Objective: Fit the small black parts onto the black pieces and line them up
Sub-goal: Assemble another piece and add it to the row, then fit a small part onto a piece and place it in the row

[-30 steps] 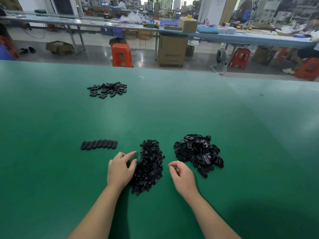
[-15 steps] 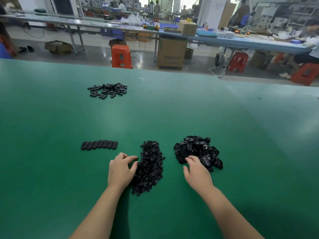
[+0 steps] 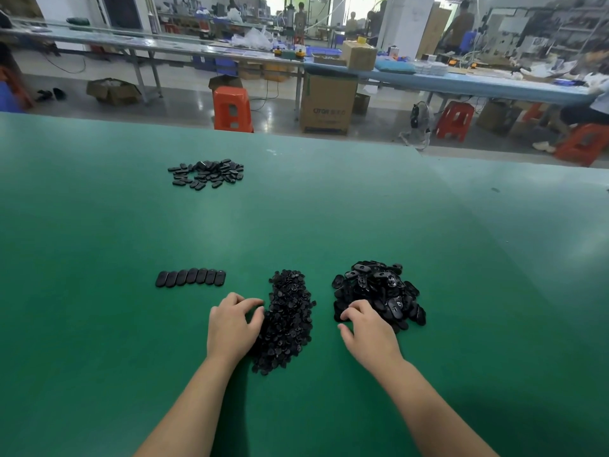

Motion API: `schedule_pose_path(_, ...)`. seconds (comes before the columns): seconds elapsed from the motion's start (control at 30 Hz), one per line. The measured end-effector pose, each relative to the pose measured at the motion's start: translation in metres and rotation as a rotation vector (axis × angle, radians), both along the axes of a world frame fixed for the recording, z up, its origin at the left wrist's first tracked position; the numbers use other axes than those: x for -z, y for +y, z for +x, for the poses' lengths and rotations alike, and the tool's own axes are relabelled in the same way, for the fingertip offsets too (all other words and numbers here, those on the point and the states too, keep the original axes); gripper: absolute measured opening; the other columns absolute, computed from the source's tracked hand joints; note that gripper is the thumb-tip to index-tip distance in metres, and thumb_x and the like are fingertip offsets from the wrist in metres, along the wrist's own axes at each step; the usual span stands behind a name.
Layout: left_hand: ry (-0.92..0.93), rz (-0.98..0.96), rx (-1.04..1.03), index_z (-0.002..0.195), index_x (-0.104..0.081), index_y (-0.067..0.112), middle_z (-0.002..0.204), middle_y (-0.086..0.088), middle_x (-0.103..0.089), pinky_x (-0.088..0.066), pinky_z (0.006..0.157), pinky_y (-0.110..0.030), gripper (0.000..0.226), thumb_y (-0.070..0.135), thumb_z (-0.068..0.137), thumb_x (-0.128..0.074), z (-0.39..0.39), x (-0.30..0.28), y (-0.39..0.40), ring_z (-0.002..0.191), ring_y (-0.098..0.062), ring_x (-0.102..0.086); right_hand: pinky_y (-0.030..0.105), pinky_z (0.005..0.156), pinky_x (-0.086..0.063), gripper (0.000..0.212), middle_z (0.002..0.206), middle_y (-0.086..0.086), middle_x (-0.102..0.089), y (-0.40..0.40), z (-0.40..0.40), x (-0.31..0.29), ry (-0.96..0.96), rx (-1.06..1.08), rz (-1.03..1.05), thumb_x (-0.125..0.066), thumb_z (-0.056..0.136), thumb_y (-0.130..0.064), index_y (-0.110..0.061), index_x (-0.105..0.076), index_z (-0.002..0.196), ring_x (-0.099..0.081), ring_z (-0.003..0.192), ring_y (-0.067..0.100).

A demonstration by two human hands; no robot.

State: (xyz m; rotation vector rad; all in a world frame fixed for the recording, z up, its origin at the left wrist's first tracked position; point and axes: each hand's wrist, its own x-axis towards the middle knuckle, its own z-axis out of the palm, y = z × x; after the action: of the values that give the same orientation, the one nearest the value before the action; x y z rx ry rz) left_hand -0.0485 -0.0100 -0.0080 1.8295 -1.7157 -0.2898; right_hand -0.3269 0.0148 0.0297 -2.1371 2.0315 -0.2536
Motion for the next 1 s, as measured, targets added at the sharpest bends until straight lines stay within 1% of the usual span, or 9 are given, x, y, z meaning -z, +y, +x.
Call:
schedule_pose_path(0.17,0.0,0.006,-0.003,0.107,-0.075,0.033,0.088,0.015,-0.052,-0.033,0.086,-0.029,0.02,0.038,0.094,-0.061,0.0,0.001,-0.001,0.083,-0.007,-0.05,0.023,0.065,-0.037,0.026,0.125,-0.012,-0.05,-0.002,0.0,0.0,0.011,0.006,0.007,-0.06,0.097,-0.047,-0.023,-0.064,0.108,-0.045,0.073,0.008)
schedule_pose_path(0.23,0.003,0.005,-0.009,0.107,-0.076,0.033,0.089,0.015,-0.052,-0.034,0.086,-0.029,0.02,0.038,0.094,-0.061,0.0,0.001,-0.001,0.082,-0.007,-0.048,0.023,0.067,-0.038,0.026,0.122,-0.012,-0.052,-0.004,-0.001,0.0,0.02,0.005,0.008,-0.059,0.097,-0.049,-0.024,-0.062,0.105,-0.049,0.081,0.008)
schedule_pose_path(0.33,0.002,0.002,-0.01,0.107,-0.076,0.033,0.089,0.015,-0.052,-0.035,0.085,-0.03,0.02,0.038,0.094,-0.062,0.0,0.001,0.0,0.08,-0.005,-0.046,0.023,0.069,-0.04,0.022,0.117,-0.011,-0.059,-0.006,-0.001,-0.001,0.039,0.007,-0.007,-0.059,0.098,-0.046,-0.025,-0.063,0.104,-0.056,0.1,0.01)
schedule_pose_path(0.4,0.005,0.004,-0.008,0.107,-0.075,0.033,0.089,0.015,-0.052,-0.035,0.084,-0.03,0.02,0.038,0.094,-0.061,0.0,0.001,0.0,0.079,-0.003,-0.045,0.023,0.069,-0.04,0.02,0.115,-0.012,-0.06,-0.006,-0.001,-0.002,0.042,0.012,-0.01,-0.06,0.097,-0.044,-0.026,-0.064,0.103,-0.057,0.103,0.01)
schedule_pose_path(0.53,0.02,-0.002,-0.016,0.105,-0.076,0.033,0.088,0.016,-0.051,-0.035,0.084,-0.03,0.018,0.038,0.093,-0.062,-0.001,0.001,0.0,0.077,0.001,-0.042,0.025,0.067,-0.037,0.018,0.113,-0.012,-0.06,-0.006,-0.002,-0.005,0.025,0.029,-0.015,-0.062,0.097,-0.042,-0.026,-0.062,0.106,-0.058,0.099,0.01)
schedule_pose_path(0.7,0.02,0.011,-0.022,0.105,-0.075,0.034,0.089,0.016,-0.051,-0.033,0.084,-0.028,0.019,0.04,0.094,-0.061,-0.001,0.0,0.0,0.079,-0.004,-0.043,0.026,0.058,-0.034,0.024,0.109,-0.01,-0.059,-0.006,-0.005,-0.009,-0.028,0.097,0.003,-0.065,0.096,-0.04,-0.026,-0.051,0.11,-0.05,0.072,0.01)
schedule_pose_path(0.83,0.021,0.015,-0.022,0.105,-0.075,0.033,0.088,0.017,-0.05,-0.032,0.084,-0.028,0.019,0.039,0.094,-0.061,-0.001,-0.001,0.0,0.079,-0.004,-0.044,0.026,0.06,-0.041,0.038,0.115,-0.01,-0.058,-0.008,-0.009,-0.011,-0.071,0.131,0.039,-0.067,0.095,-0.04,-0.026,-0.047,0.124,-0.061,0.082,0.012)
schedule_pose_path(0.93,0.039,0.02,-0.03,0.105,-0.075,0.033,0.088,0.016,-0.051,-0.034,0.083,-0.029,0.019,0.04,0.094,-0.061,-0.001,-0.001,0.001,0.078,0.0,-0.041,0.026,0.061,-0.042,0.051,0.121,-0.007,-0.055,-0.01,-0.013,-0.012,-0.122,0.165,0.058,-0.069,0.095,-0.035,-0.027,-0.042,0.137,-0.063,0.085,0.014)
schedule_pose_path(1.0,0.045,0.019,-0.032,0.105,-0.074,0.033,0.088,0.016,-0.051,-0.035,0.083,-0.029,0.019,0.04,0.094,-0.061,-0.002,-0.001,0.001,0.079,0.005,-0.039,0.028,0.065,-0.045,0.048,0.116,-0.007,-0.055,-0.01,-0.015,-0.012,-0.135,0.173,0.064,-0.068,0.096,-0.031,-0.027,-0.044,0.137,-0.062,0.087,0.015)
